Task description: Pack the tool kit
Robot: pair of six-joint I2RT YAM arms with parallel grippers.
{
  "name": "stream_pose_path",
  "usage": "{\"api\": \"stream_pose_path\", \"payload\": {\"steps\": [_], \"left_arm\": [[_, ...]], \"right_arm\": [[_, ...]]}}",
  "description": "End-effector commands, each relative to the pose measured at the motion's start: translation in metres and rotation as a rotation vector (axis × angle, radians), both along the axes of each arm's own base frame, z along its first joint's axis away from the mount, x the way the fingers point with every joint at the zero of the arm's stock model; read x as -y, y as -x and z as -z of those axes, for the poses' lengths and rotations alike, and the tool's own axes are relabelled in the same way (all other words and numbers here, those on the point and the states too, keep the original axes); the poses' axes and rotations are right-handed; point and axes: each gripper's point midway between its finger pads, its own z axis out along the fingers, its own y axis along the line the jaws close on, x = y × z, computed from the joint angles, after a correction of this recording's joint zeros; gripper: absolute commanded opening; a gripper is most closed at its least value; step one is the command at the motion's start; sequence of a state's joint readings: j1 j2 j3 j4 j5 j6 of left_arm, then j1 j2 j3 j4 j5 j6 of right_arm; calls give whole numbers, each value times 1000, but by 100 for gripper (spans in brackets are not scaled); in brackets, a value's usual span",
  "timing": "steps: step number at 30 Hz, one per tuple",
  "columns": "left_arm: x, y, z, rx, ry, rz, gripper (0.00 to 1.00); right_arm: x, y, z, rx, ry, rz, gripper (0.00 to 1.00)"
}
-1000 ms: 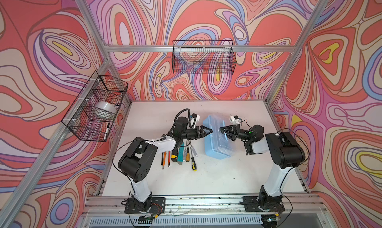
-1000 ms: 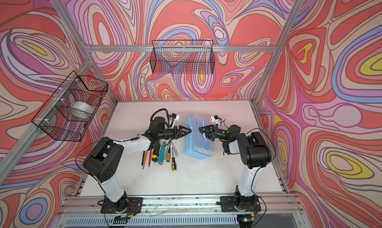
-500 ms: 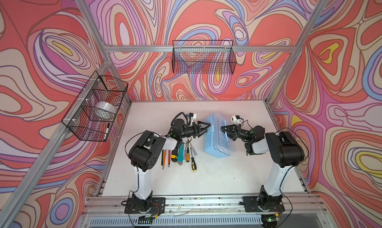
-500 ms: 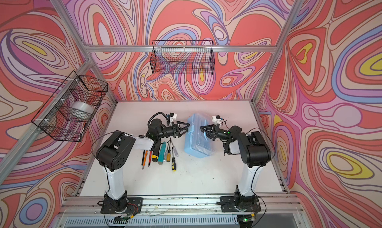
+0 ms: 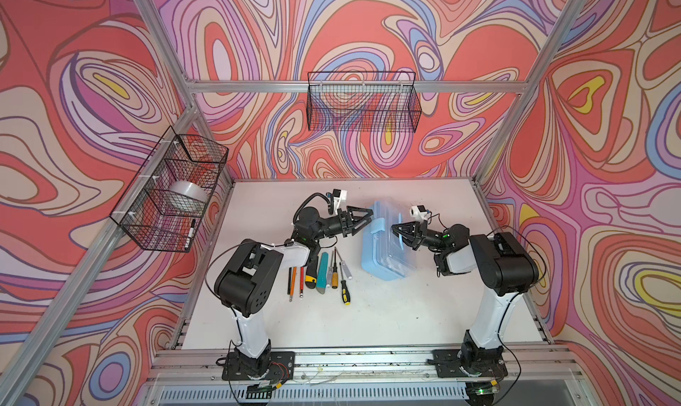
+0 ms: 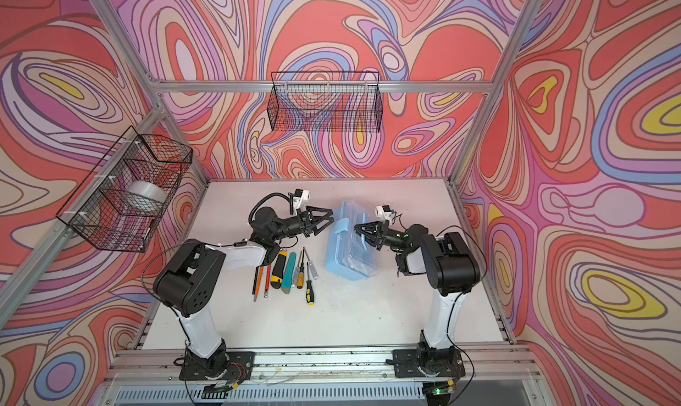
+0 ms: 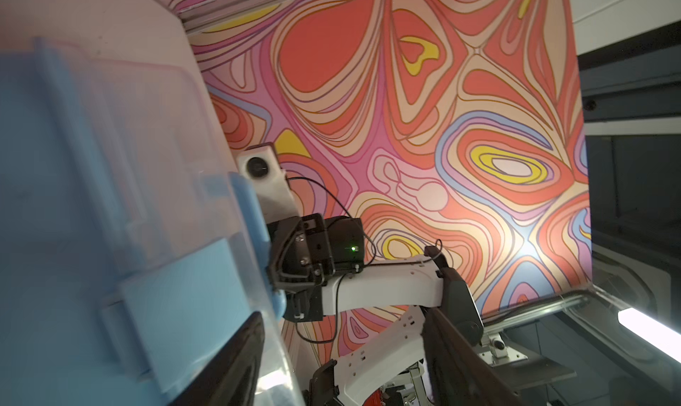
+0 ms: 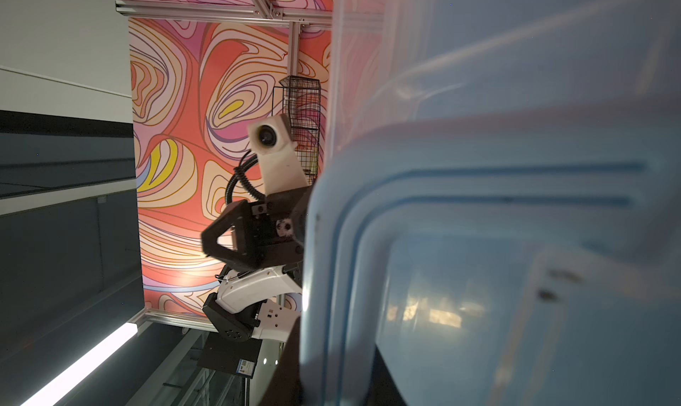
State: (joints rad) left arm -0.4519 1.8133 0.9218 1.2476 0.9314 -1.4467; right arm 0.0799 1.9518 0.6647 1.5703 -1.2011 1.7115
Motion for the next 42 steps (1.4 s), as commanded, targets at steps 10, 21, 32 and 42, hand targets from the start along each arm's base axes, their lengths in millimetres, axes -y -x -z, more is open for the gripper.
{"api": "stream_pose_path", "payload": {"steps": [10,21,32,42], "left_arm": [[-29,-15,31,22,-196,-122,69],[-35,-19,50,22,-300,-169,71],[-24,-11,62,16,-359,-150,71],[-16,-16,68,12,-377,-142,74]], "right_arm": [[3,5,44,-122,311,6,0],[11,17,28,-55,678,-2,0],[-1,19,63,-103,724,-49,0],[-29,15,-29,56,383,-71,0]]}}
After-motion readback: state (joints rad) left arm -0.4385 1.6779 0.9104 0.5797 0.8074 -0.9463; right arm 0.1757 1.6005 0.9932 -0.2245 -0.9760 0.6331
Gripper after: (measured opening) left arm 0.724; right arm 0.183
